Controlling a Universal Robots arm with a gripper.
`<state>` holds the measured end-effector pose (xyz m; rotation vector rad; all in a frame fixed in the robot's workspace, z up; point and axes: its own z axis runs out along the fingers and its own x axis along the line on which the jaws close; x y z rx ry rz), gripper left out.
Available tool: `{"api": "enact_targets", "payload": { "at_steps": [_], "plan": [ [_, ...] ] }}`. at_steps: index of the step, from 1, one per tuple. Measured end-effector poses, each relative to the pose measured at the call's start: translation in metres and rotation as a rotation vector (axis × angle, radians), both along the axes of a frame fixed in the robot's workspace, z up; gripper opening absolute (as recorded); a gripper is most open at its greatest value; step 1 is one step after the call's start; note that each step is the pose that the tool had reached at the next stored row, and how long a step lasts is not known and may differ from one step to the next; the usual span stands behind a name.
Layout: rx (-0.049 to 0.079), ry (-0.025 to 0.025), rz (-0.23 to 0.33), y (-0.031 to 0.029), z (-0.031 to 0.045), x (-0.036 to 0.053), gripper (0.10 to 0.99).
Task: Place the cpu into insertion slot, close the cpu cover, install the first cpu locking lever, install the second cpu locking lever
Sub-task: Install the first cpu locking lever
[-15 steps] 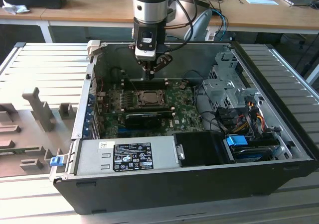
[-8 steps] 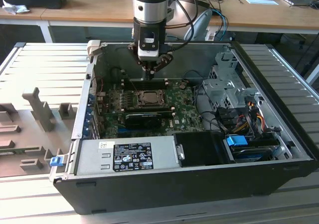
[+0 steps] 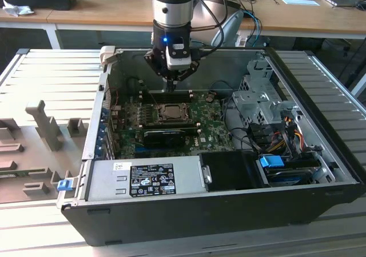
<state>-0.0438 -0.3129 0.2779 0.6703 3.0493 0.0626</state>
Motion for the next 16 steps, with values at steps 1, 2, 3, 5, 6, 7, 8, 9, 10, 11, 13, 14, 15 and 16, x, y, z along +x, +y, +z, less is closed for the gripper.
{"api": "enact_targets", "payload": {
  "at_steps": [1, 2, 3, 5, 6, 7, 8, 9, 10, 11, 13, 14, 15, 16],
  "plan": [
    [0.0, 0.0, 0.011, 0.0, 0.0, 0.0, 0.106],
    [0.0, 0.0, 0.017, 0.0, 0.0, 0.0, 0.106],
    [0.0, 0.0, 0.021, 0.0, 0.0, 0.0, 0.106],
    [0.0, 0.0, 0.029, 0.0, 0.0, 0.0, 0.106],
    [0.0, 0.0001, 0.036, 0.0, 0.0, 0.0, 0.106],
    [0.0, 0.0001, 0.04, 0.0, 0.0, 0.0, 0.106],
    [0.0, 0.0, 0.043, 0.0, 0.0, 0.0, 0.106],
    [0.0, 0.0, 0.047, 0.0, 0.0, 0.0, 0.106],
    [0.0, 0.0, 0.05, 0.0, 0.0, 0.0, 0.106],
    [0.0, 0.0, 0.055, 0.0, 0.0, 0.0, 0.106],
    [0.0, 0.0, 0.064, 0.0, 0.0, 0.0, 0.106],
    [0.0, 0.0, 0.069, 0.0, 0.0, 0.0, 0.106],
    [0.0, 0.0, 0.075, 0.0, 0.0, 0.0, 0.106],
    [0.0, 0.0, 0.078, 0.0, 0.0, 0.0, 0.106]
  ]
}}
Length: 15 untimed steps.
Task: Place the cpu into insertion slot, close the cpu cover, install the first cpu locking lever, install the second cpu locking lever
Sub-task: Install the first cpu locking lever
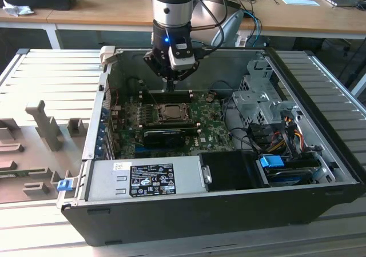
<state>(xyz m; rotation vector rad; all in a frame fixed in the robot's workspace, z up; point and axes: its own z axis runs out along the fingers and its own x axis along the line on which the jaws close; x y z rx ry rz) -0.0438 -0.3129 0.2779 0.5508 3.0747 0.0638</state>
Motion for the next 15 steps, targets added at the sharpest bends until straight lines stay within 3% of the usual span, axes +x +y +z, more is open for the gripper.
{"api": "enact_targets", "payload": {
  "at_steps": [8, 15],
  "plan": [
    [0.0, 0.0001, 0.05, 0.0, 0.0, 0.0, 0.106],
    [0.0, 0.0, 0.233, 0.0, -0.0005, 0.0, 0.106]
  ]
}}
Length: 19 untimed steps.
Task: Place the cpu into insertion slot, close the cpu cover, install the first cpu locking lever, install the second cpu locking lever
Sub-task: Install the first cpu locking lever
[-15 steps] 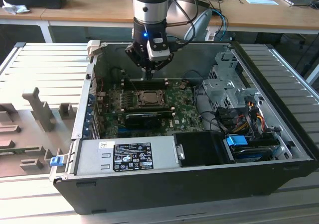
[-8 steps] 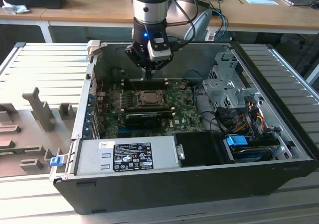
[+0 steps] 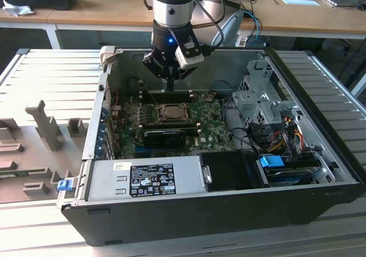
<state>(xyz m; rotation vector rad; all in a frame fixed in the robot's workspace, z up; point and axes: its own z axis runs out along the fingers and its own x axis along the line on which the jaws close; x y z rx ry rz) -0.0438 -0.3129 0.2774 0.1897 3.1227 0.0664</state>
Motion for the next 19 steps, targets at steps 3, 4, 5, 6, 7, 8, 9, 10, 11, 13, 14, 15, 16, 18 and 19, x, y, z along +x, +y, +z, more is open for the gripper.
{"api": "enact_targets", "payload": {
  "at_steps": [3, 4, 5, 6, 7, 8, 9, 10, 11, 13, 14, 15, 16, 18, 19],
  "plan": [
    [0.0, 0.0, 0.066, 0.0, -0.0002, 0.0, 0.106],
    [0.0, 0.0001, 0.086, 0.0, -0.0002, 0.0, 0.106],
    [0.0, 0.0, 0.095, 0.0, -0.0003, -0.0002, 0.106],
    [0.0, -0.0002, 0.097, 0.0, -0.0004, -0.0015, 0.106],
    [0.0, -0.0001, 0.097, 0.0, -0.0004, -0.0036, 0.106],
    [0.0, -0.0002, 0.097, -0.0001, -0.0003, -0.0061, 0.106],
    [0.0, -0.0004, 0.098, -0.0001, -0.0003, -0.0091, 0.106],
    [0.0, -0.0006, 0.098, 0.0, -0.0004, -0.0117, 0.106],
    [0.0, -0.0008, 0.099, 0.0, -0.0004, -0.0157, 0.106],
    [0.0, -0.0007, 0.101, 0.0, -0.0006, -0.0222, 0.106],
    [0.0, -0.0008, 0.102, 0.0, -0.0008, -0.0243, 0.106],
    [0.001, -0.0009, 0.108, 0.0, -0.0013, -0.0256, 0.106],
    [0.003, -0.0009, 0.119, -0.0001, -0.0026, -0.0283, 0.106],
    [0.004, -0.0012, 0.121, -0.0001, -0.0039, -0.0352, 0.106],
    [0.005, -0.0017, 0.122, 0.0, -0.0052, -0.041, 0.106]
  ]
}}
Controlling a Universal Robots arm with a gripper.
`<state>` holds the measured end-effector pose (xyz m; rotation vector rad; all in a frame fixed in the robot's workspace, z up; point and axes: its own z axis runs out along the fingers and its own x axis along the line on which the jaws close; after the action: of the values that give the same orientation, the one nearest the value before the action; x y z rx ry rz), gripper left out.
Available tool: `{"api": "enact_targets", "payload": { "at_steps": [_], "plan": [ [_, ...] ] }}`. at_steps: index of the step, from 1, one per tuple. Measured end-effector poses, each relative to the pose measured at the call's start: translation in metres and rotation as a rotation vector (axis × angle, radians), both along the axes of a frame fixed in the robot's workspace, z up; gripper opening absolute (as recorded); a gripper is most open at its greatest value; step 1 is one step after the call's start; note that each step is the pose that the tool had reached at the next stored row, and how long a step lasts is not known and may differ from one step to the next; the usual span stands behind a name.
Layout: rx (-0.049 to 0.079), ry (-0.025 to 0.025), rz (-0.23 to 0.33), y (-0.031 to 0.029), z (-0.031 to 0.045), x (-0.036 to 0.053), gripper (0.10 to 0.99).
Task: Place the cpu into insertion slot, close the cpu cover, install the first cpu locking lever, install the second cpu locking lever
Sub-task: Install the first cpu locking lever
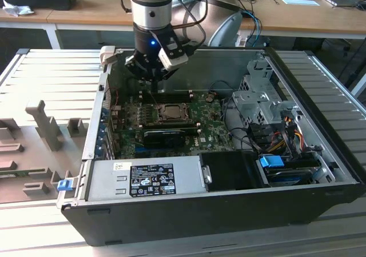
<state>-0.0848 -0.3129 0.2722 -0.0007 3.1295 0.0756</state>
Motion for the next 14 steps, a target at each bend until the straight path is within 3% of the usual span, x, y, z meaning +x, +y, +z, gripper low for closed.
{"api": "enact_targets", "payload": {
  "at_steps": [6, 14],
  "plan": [
    [0.0, -0.0006, 0.005, 0.0003, -0.0057, -0.0216, 0.106],
    [0.0, -0.0005, 0.009, 0.0038, -0.0112, -0.0307, 0.106]
  ]
}}
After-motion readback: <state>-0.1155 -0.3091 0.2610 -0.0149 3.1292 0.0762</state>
